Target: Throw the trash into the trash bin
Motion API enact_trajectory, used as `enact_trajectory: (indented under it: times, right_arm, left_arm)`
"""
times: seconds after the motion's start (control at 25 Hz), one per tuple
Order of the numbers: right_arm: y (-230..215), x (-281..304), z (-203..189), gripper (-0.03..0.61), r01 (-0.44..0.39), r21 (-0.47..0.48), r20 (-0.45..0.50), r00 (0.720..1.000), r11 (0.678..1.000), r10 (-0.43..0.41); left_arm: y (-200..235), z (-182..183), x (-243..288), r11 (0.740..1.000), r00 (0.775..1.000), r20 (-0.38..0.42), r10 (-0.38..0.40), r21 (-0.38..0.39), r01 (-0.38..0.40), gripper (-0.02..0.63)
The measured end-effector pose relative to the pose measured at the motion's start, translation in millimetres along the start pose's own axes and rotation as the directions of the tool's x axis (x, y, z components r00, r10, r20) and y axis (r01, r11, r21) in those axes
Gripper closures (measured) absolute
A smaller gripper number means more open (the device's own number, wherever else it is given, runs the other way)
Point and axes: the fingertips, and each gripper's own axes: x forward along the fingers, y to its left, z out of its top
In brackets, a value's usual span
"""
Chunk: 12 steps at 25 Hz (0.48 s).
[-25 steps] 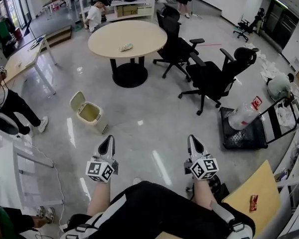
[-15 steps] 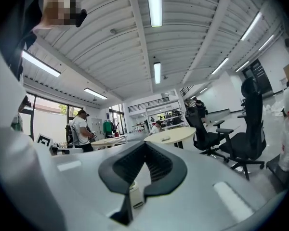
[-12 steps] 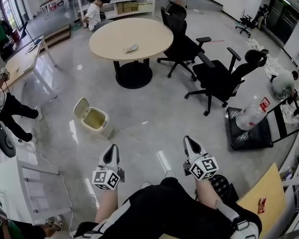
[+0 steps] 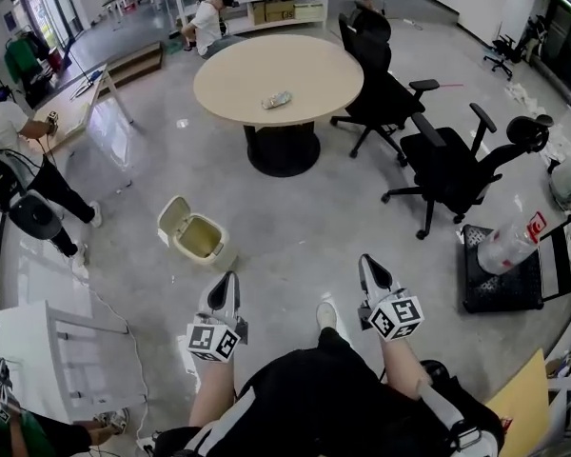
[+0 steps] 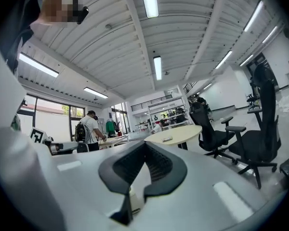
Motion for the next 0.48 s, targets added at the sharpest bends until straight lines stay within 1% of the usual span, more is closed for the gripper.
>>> enact_trajectory:
  times: [0.08, 0.16, 0.28, 0.36, 0.48]
  right_arm:
    - [-16, 21, 19, 0.572, -0.019, -0.012, 0.033, 0.999, 1.000, 0.019]
    - [-32, 39, 40, 0.572, -0.035, -0.018, 0.068, 0.997, 0.999, 0.037]
    - [-56, 58, 63, 0.572, -0.044, -0.026, 0.104, 0.993, 0.999, 0.047]
    - [-78, 68, 71, 0.572, -0.038, -0.026, 0.114, 0.993, 0.999, 0.040]
    - [-114, 80, 76, 0.572, -0.022, -0.016, 0.117, 0.993, 1.000, 0.024]
  left_arm:
    - [-2, 16, 22, 1.000, 0.999, 0.034, 0.009, 0.021, -0.009, 0.612]
    - [-5, 32, 48, 0.999, 0.999, 0.052, 0.013, 0.037, -0.015, 0.612]
    - [-12, 42, 88, 0.999, 0.998, 0.070, 0.005, 0.050, -0.009, 0.612]
    - [-20, 44, 116, 0.998, 0.997, 0.079, -0.007, 0.055, 0.003, 0.612]
    - [-33, 33, 159, 0.997, 0.996, 0.080, -0.039, 0.065, 0.034, 0.612]
